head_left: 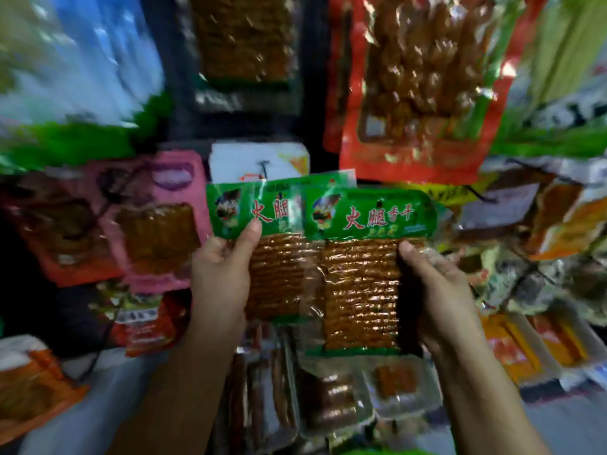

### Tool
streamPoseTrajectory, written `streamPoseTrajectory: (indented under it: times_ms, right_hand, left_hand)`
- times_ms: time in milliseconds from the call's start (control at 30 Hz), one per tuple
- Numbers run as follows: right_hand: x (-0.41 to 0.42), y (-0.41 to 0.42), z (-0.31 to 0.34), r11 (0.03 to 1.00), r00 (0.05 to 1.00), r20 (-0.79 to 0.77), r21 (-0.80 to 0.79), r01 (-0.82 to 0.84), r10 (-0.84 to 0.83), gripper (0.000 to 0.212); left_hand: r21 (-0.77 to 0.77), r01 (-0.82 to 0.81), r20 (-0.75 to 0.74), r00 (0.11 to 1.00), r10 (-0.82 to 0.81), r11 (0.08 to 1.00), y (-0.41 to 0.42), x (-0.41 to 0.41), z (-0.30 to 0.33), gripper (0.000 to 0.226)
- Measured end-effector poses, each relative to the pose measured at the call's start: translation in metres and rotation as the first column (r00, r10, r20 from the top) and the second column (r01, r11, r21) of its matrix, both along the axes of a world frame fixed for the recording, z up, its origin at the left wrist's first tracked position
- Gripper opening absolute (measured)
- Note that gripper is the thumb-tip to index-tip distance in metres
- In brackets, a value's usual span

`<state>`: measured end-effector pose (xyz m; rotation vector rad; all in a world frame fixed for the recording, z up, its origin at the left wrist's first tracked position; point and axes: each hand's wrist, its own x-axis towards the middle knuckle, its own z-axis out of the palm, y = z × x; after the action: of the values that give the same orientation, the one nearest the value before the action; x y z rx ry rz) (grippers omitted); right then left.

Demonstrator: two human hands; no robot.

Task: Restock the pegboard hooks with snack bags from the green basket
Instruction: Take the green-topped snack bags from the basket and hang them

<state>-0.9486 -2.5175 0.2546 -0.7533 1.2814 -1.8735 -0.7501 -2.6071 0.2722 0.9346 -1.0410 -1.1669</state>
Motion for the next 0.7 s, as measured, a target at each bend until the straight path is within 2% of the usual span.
streamPoseTrajectory:
  times_ms: [67,133,167,300,367,433,500,567,633,700]
  right_hand:
    - [0.006,-0.015,0.020,0.996,0.999,-0.005,-0.075,-0.044,0.043,0.015]
    - [0.011,-0.026,0.039,0.989,0.997,-0.062,-0.138,-0.047,0.039,0.018]
    - [0.014,-0.031,0.048,0.987,0.994,-0.104,-0.153,-0.048,0.032,0.018]
    - [0.026,-0.053,0.082,0.983,0.972,-0.236,-0.184,-0.022,-0.023,0.055]
    - [0.031,-0.064,0.098,0.980,0.961,-0.276,-0.193,-0.041,-0.014,0.047]
    - [0.033,-0.072,0.112,0.975,0.952,-0.304,-0.203,-0.088,0.023,0.041]
    - [0.033,-0.078,0.123,0.968,0.931,-0.363,-0.218,-0.123,0.036,0.040]
    - [0.036,-0.081,0.134,0.959,0.906,-0.423,-0.253,-0.126,0.007,0.044]
    - [0.040,-0.083,0.146,0.943,0.897,-0.440,-0.314,-0.113,-0.039,0.034]
    - [0.043,-0.083,0.156,0.930,0.885,-0.463,-0.347,-0.123,-0.056,0.032]
  left_hand:
    - [-0.065,-0.003,-0.044,0.999,0.000,0.998,-0.008,0.014,0.024,0.027]
    - [-0.127,-0.012,-0.067,0.998,0.003,0.992,-0.011,0.024,0.049,0.047]
    - [-0.168,-0.027,-0.071,0.997,0.016,0.985,-0.013,0.028,0.060,0.050]
    - [-0.315,-0.052,-0.062,0.998,0.034,0.948,-0.020,0.035,0.101,0.035]
    - [-0.343,-0.006,-0.051,0.999,-0.012,0.939,-0.027,0.037,0.116,0.037]
    - [-0.368,0.067,-0.058,0.994,-0.095,0.927,-0.033,0.039,0.129,0.020]
    - [-0.378,0.117,-0.082,0.984,-0.159,0.918,-0.038,0.041,0.142,0.016]
    - [-0.370,0.141,-0.093,0.978,-0.187,0.918,-0.041,0.042,0.152,0.025]
    - [-0.359,0.159,-0.096,0.974,-0.206,0.920,-0.042,0.041,0.159,0.039]
    - [-0.345,0.176,-0.118,0.966,-0.229,0.922,-0.041,0.038,0.165,0.038]
